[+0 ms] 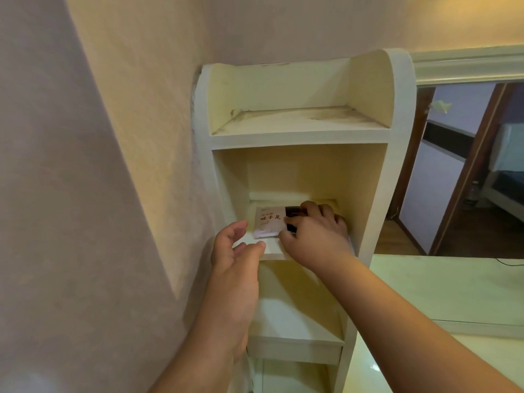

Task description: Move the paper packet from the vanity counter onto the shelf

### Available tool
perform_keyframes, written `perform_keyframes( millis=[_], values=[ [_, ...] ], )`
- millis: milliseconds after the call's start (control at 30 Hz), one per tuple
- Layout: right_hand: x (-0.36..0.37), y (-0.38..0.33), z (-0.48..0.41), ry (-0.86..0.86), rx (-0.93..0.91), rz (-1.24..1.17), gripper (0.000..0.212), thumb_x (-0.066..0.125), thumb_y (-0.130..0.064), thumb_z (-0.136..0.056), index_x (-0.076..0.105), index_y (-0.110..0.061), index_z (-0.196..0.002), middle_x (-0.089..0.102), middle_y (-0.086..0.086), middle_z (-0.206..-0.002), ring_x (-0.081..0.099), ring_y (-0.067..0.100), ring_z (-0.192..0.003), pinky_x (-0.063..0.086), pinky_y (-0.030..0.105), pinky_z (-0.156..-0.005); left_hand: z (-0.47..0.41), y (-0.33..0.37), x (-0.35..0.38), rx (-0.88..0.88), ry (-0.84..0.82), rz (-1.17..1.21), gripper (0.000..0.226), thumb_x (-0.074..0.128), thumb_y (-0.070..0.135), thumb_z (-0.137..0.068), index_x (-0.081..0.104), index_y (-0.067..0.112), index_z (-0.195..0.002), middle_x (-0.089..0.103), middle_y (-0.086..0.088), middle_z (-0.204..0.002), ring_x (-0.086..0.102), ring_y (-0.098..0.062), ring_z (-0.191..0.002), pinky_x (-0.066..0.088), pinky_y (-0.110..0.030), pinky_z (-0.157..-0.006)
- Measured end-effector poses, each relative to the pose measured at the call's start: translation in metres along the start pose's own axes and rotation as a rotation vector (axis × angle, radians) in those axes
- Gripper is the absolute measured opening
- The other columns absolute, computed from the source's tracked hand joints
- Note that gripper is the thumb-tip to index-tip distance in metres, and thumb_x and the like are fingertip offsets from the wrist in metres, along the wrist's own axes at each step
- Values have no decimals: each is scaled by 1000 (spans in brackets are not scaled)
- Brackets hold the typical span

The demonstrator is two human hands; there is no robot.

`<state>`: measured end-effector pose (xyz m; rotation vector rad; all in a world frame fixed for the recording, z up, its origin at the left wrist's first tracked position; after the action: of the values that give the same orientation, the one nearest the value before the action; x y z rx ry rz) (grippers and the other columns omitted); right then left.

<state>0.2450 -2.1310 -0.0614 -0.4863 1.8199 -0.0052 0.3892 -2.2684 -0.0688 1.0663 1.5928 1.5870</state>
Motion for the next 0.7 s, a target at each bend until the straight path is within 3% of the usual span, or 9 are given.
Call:
perform_keyframes(
  millis=[133, 267, 400, 467, 600, 700],
  values=[
    [1, -1, 1, 1, -3, 35, 57, 39, -52, -83, 69, -37, -130, 52, 1, -141, 39, 28, -127, 30, 48, -100, -3, 3, 0, 12, 0, 2, 39, 59, 45, -73, 59, 62, -108, 52, 39, -120, 51, 16, -113, 47, -38, -103],
    [3, -4, 5, -19, 16, 8, 59, 35, -51, -86, 66, -35, -132, 50, 2, -142, 36, 28, -129, 25, 50, -105, -2, 2, 2, 12, -11, 5, 39, 59, 45, -74, 59, 64, -108, 53, 35, -123, 51, 11, -116, 47, -41, -104],
    [1, -3, 10, -58, 18, -76, 58, 31, -45, -94, 48, -38, -148, 36, 0, -158, 28, 29, -141, 18, 53, -116, -1, 4, 2, 23, -13, -1, 39, 59, 45, -74, 59, 62, -110, 53, 34, -125, 52, 9, -117, 46, -41, -105],
    [-11, -4, 18, 4, 9, -199, 58, 34, -41, -96, 39, -37, -154, 35, 0, -161, 29, 29, -144, 17, 51, -117, 0, 6, 2, 36, -20, -3, 40, 59, 45, -74, 58, 61, -111, 52, 35, -125, 52, 8, -119, 46, -40, -104],
    [-36, -11, 42, 133, -23, -569, 52, 42, -36, -98, 46, -32, -149, 50, -4, -150, 43, 20, -137, 33, 45, -113, 2, 9, 1, 52, -30, -4, 38, 59, 46, -78, 58, 60, -114, 53, 33, -127, 53, 8, -117, 47, -35, -97],
    [-38, -6, 62, 94, 67, -958, 45, 48, -37, -99, 53, -34, -144, 57, -13, -138, 53, 1, -121, 42, 22, -97, 6, 9, -1, 52, -15, -5, 35, 60, 42, -81, 60, 58, -112, 56, 32, -126, 55, 15, -108, 48, -32, -88]
  ],
)
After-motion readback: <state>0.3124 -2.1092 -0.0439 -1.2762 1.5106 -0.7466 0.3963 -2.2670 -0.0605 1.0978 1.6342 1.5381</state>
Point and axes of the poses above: each hand's wrist, its own z-axis away from the middle knuckle, its own x-axis out of the palm, y = z × x, the point moved 10 cm from there along -z, towards the middle knuckle
